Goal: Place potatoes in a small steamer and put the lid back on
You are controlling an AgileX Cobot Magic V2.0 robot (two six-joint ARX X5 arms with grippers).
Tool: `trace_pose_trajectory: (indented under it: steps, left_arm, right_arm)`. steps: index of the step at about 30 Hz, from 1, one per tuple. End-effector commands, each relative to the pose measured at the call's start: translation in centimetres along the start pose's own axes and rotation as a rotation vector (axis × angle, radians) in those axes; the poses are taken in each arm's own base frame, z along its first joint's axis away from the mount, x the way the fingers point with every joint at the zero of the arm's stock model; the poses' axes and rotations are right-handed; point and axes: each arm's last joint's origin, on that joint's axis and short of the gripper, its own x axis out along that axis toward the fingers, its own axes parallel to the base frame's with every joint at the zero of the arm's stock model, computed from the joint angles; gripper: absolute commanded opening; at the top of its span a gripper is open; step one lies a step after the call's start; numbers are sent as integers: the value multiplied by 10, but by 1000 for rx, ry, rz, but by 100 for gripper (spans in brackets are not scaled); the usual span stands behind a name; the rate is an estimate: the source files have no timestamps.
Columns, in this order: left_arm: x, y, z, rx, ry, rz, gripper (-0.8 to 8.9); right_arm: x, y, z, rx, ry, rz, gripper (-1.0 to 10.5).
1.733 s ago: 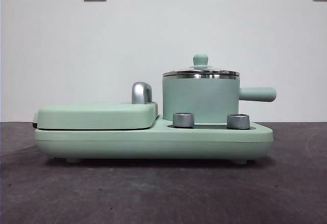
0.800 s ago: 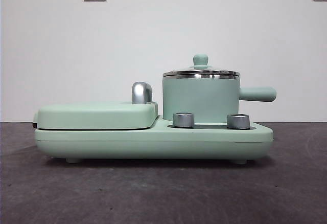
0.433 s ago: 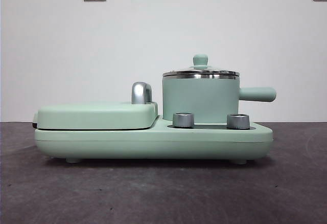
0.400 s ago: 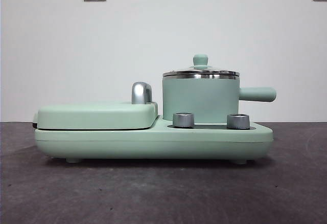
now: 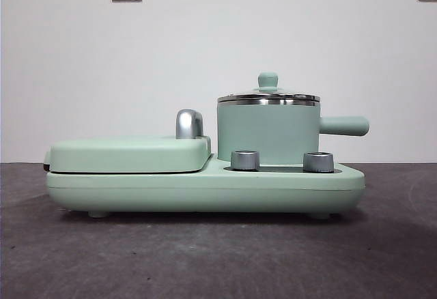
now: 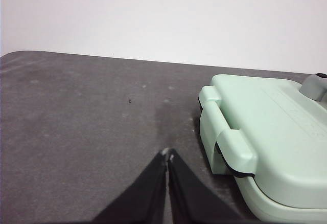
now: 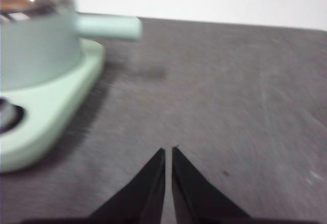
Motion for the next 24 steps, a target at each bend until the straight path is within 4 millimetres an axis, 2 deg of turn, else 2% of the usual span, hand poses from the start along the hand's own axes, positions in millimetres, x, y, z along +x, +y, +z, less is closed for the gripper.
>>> trace_pose_trajectory:
  steps: [1,3,24]
  left_arm:
    - [1,0,-5,7,6,-1,6]
    - [1,0,-5,7,6,-1,6]
    - [1,0,-5,7,6,-1,6]
  right_arm:
    - [1,-3,-5,22,-27,-24,18]
    - [4,-4,-11,30,-31,-40,18]
    - [4,-7,-8,14,-63,-68,18]
